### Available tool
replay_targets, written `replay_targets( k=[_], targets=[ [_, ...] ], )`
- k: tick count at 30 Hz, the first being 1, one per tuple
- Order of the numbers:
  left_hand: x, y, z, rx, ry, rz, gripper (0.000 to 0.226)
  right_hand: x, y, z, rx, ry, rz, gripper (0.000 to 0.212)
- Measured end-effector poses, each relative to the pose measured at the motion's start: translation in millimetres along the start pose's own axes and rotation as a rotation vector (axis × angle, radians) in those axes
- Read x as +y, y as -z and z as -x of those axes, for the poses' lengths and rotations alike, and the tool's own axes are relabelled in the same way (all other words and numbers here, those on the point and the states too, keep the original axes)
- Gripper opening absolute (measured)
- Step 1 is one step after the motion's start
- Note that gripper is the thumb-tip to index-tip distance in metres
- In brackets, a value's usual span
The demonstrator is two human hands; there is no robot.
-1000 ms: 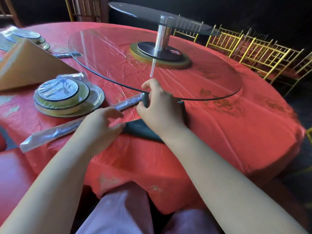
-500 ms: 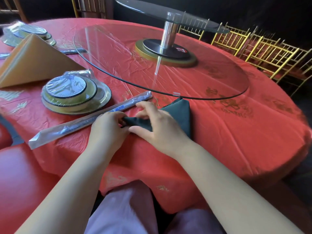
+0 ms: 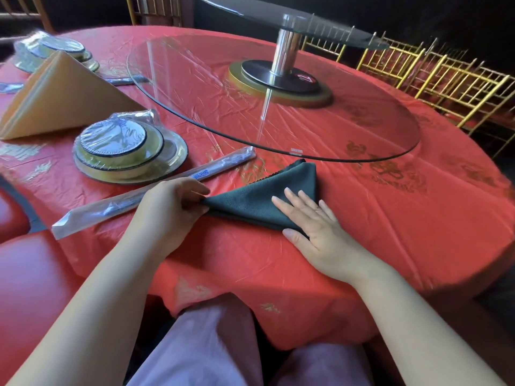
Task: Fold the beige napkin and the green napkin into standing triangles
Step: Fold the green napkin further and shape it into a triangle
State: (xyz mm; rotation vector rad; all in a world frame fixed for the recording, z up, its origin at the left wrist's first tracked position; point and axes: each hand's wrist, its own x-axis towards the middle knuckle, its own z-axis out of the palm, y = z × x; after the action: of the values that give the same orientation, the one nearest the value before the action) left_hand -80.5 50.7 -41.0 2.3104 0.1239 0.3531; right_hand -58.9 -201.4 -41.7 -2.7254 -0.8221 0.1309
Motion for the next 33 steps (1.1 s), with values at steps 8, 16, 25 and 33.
replay_targets(
  k=[8, 16, 25, 33],
  targets=[
    [50, -35, 15, 0.071, -0.391, -0.127, 0.041, -2, 1, -1, -0.069, -0.004, 0.053, 0.049],
    [57, -82, 7, -0.164, -0.164, -0.579, 0.061, 11, 24, -11, -0.08, 0.012, -0.214, 0.049],
    [53, -80, 14, -0.08, -0.197, -0.598, 0.081, 61, 42, -80, 0.142, -0.057, -0.247, 0.044],
    [46, -83, 9, 0.072, -0.204, -0.569, 0.059, 71, 42, -84, 0.164, -0.013, -0.106, 0.014]
  ],
)
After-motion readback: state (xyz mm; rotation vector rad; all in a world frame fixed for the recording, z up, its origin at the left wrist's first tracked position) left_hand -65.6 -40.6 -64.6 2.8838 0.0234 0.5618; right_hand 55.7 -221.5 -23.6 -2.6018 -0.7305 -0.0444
